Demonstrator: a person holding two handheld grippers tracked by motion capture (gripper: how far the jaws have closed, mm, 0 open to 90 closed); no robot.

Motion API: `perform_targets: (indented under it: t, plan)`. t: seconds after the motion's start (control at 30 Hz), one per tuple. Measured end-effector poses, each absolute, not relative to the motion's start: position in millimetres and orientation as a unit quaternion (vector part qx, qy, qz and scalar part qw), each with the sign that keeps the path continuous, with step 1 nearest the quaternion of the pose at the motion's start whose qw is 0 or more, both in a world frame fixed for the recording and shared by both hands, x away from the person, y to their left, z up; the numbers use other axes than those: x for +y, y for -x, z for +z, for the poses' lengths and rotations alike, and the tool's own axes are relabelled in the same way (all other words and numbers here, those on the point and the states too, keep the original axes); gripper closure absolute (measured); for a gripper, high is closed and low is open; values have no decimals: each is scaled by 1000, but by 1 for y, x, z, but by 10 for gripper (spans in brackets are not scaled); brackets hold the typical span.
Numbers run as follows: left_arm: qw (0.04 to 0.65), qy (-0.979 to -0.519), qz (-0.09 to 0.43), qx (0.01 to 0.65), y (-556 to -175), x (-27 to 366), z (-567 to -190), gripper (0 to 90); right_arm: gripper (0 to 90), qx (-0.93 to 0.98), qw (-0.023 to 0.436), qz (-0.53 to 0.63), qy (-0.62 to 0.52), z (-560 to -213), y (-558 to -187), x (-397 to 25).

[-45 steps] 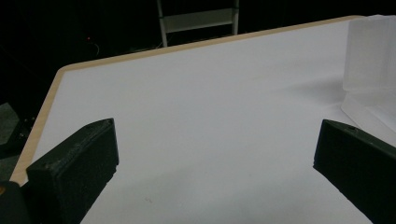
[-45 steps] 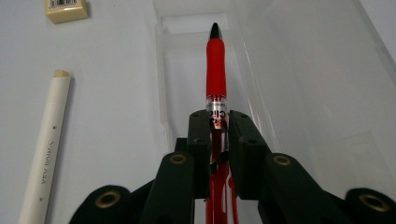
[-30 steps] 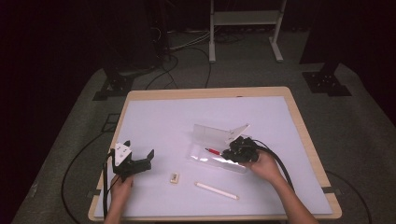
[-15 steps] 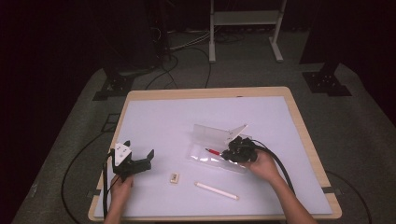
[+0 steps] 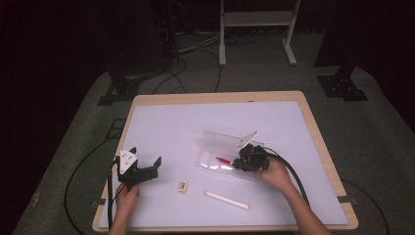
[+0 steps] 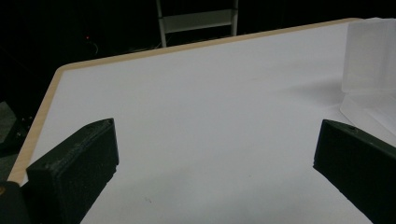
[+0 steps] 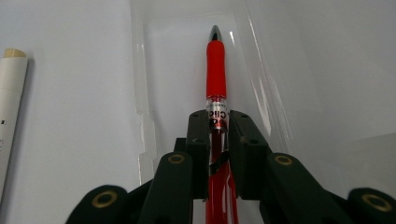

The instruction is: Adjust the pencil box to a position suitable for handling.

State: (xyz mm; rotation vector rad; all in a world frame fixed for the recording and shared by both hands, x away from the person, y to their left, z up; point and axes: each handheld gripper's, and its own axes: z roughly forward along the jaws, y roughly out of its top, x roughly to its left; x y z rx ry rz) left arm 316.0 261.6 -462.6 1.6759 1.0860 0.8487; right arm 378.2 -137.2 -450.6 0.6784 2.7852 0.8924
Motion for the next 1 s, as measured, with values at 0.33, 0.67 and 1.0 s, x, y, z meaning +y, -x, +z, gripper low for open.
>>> perform_targets:
  t: [0.33,0.67,1.0]
  plan:
    - [467,-683,345,443,-316,262,-463,0,719,917,82,320,-224,-435,-368,-148]
    - [464,-684,348,443,-316,261,-463,0,630,908,72,342,-231,-423,-343,-161]
    - [464,-684,348,443,-316,261,-463,0,553,906,60,352,-226,-420,-320,-165]
